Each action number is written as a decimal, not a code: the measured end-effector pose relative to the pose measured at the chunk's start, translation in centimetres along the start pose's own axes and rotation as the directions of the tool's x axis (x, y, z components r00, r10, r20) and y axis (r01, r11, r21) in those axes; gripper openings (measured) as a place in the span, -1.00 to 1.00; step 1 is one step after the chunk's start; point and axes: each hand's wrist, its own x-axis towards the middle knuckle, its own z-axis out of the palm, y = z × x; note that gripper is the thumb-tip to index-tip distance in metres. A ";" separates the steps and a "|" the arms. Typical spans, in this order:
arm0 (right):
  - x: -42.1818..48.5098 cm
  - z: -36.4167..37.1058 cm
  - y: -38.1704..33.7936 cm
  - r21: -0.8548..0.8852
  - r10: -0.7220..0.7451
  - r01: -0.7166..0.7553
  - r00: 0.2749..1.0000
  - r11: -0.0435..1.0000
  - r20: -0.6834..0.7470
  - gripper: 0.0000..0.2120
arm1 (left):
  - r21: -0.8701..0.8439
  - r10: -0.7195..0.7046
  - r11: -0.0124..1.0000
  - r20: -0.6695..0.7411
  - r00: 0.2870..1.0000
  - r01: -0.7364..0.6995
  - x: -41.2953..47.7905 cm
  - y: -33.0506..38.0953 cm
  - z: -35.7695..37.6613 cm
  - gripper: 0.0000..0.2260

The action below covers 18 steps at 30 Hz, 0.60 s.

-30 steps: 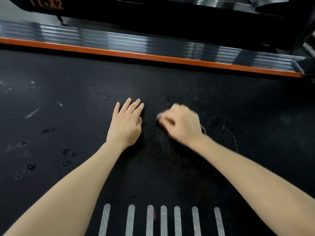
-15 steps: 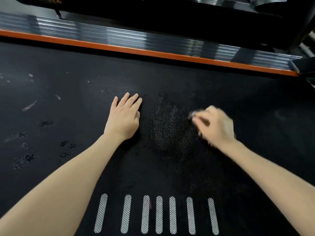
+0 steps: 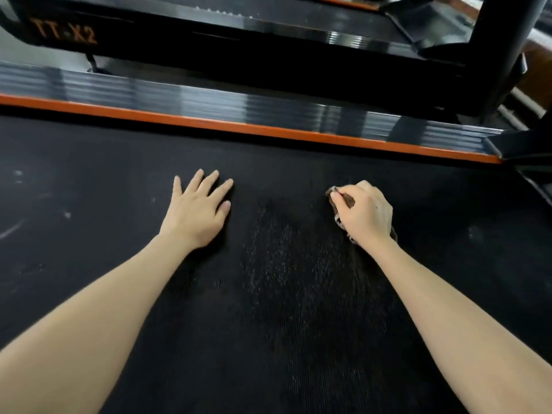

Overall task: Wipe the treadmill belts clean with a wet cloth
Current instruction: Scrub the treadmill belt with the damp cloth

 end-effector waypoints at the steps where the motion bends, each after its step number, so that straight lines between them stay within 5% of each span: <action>1: 1.5 0.5 0.0 -0.020 0.041 -0.041 0.999 0.999 0.010 -0.73 | -0.006 0.005 1.000 -0.005 1.000 -0.005 0.1 -0.1 0.4 -0.55; 6: 4.6 2.4 -3.9 -0.029 0.173 -0.172 0.984 0.985 0.037 -0.69 | -0.018 0.015 1.000 -0.029 0.999 -0.015 0.2 -0.2 0.5 -0.56; 10: -1.7 3.0 -9.1 0.231 -0.241 0.224 0.969 0.947 0.047 -0.77 | -0.040 0.028 0.999 -0.037 0.999 -0.030 0.1 -0.3 0.5 -0.56; 13: -2.9 2.4 -8.8 0.272 -0.374 0.357 0.927 0.894 0.011 -0.70 | -0.053 0.034 0.998 -0.044 0.998 -0.037 0.1 -0.6 0.6 -0.56; 15: -0.2 2.5 -5.8 0.122 -0.295 0.297 0.955 0.947 -0.034 -0.72 | -0.042 0.037 0.998 -0.042 0.998 -0.038 0.1 -0.7 0.7 -0.56; 18: 4.5 2.2 -0.8 -0.088 0.046 -0.047 0.999 0.995 -0.023 -0.68 | -0.028 0.026 0.999 -0.027 0.999 -0.027 0.2 -0.7 0.8 -0.50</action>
